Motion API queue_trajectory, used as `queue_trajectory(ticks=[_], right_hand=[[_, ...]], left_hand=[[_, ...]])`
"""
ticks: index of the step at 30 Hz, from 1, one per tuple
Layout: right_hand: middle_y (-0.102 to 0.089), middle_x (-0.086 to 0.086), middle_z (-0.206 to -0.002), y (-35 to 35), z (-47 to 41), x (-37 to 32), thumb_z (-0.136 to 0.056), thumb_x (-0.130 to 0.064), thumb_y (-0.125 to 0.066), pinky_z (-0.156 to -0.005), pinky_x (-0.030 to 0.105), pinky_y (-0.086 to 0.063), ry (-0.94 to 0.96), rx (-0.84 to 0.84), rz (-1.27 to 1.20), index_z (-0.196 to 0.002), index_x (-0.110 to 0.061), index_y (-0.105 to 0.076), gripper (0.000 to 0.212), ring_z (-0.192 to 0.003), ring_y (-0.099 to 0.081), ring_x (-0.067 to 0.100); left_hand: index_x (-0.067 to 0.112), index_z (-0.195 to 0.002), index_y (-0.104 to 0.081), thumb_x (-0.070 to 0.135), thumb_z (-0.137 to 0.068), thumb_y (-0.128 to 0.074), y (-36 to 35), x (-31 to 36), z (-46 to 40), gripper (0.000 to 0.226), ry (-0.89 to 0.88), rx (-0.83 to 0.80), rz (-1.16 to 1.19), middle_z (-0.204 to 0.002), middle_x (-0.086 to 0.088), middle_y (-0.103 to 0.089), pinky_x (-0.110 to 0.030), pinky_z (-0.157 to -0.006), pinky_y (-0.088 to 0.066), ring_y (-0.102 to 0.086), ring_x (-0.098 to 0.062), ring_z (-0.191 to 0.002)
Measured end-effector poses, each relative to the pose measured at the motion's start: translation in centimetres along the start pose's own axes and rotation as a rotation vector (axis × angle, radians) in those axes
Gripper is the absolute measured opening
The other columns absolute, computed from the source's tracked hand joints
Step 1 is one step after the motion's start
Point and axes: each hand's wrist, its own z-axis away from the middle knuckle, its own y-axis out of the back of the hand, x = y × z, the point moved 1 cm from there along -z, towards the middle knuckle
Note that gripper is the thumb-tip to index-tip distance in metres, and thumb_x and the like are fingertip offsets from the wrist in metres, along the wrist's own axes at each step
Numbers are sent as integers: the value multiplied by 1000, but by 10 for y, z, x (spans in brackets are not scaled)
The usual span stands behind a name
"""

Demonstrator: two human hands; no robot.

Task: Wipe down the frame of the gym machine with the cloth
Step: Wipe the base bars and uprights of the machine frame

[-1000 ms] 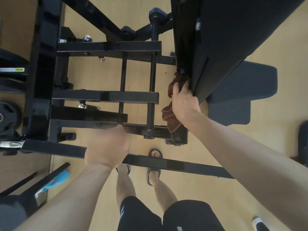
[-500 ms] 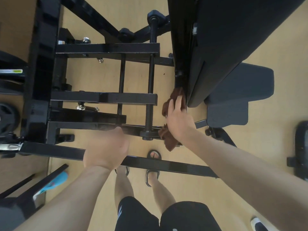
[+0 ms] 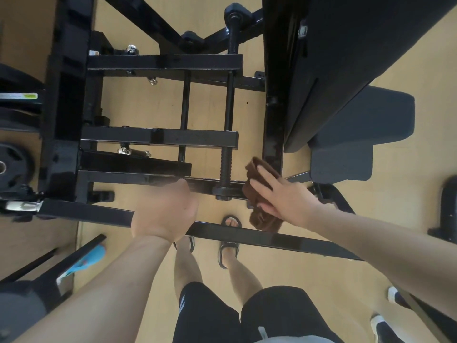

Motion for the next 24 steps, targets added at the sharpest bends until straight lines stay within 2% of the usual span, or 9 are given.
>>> queue_trajectory(ticks=[3,6,8,12,15,17,20,22,24], right_hand=[[-3,10,-171,0,-1,7,-107,-48,-36,-87,34,-58,113,-48,62,-162,-27,-4,68,-134,-52,30],[-16,8,-168,9,-21,30,-104,-56,-26,-81,34,-59,123,41,131,-161,-29,-12,65,-124,-56,28],[-21,6,-167,17,-38,48,-100,-58,-20,-79,37,-59,28,135,118,-159,-31,-17,65,-119,-59,28],[-30,3,-164,21,-63,50,-103,-53,-33,-75,42,-61,-206,293,69,-155,-30,-29,57,-115,-61,31],[-37,3,-157,1,-39,32,-104,-51,-33,-70,39,-61,-70,294,10,-153,-31,-29,53,-106,-63,27],[-38,2,-154,-15,-17,19,-105,-50,-34,-74,36,-61,82,202,4,-153,-33,-24,52,-107,-62,24],[-42,2,-149,-14,-17,19,-106,-49,-39,-79,34,-61,216,156,55,-155,-34,-20,54,-111,-62,22],[-45,2,-146,-1,-35,32,-105,-52,-36,-79,32,-59,212,166,106,-155,-33,-22,55,-109,-62,22],[-48,3,-142,19,-55,48,-104,-53,-32,-76,34,-60,79,247,135,-153,-31,-27,54,-103,-64,22]], left_hand=[[27,-80,-55,31,-89,-68,0,0,0,16,1,0,-5,-61,10,-54,-14,-47,-24,-47,-8,-51],[26,-81,-58,31,-90,-67,-1,-1,1,14,-3,5,2,-61,9,-55,-14,-48,-28,-49,-8,-52],[26,-82,-59,31,-90,-67,-1,-1,0,12,-4,8,2,-61,9,-55,-15,-48,-29,-49,-8,-52],[26,-82,-59,31,-89,-68,-1,-1,1,12,-3,14,-7,-62,10,-55,-14,-49,-28,-50,-9,-52],[27,-81,-58,31,-89,-69,-2,-1,2,14,-5,13,-20,-61,10,-54,-14,-48,-29,-49,-8,-51],[28,-80,-56,31,-89,-69,0,1,2,16,1,17,-26,-61,11,-54,-13,-48,-26,-47,-7,-51],[29,-80,-54,31,-89,-68,1,2,2,17,7,9,-20,-62,11,-53,-13,-49,-24,-45,-6,-51],[29,-81,-55,32,-89,-68,1,1,2,16,4,4,-19,-62,11,-54,-13,-49,-25,-46,-7,-52],[28,-82,-56,32,-89,-69,1,1,1,15,6,0,-21,-62,11,-54,-13,-49,-25,-46,-7,-51]])
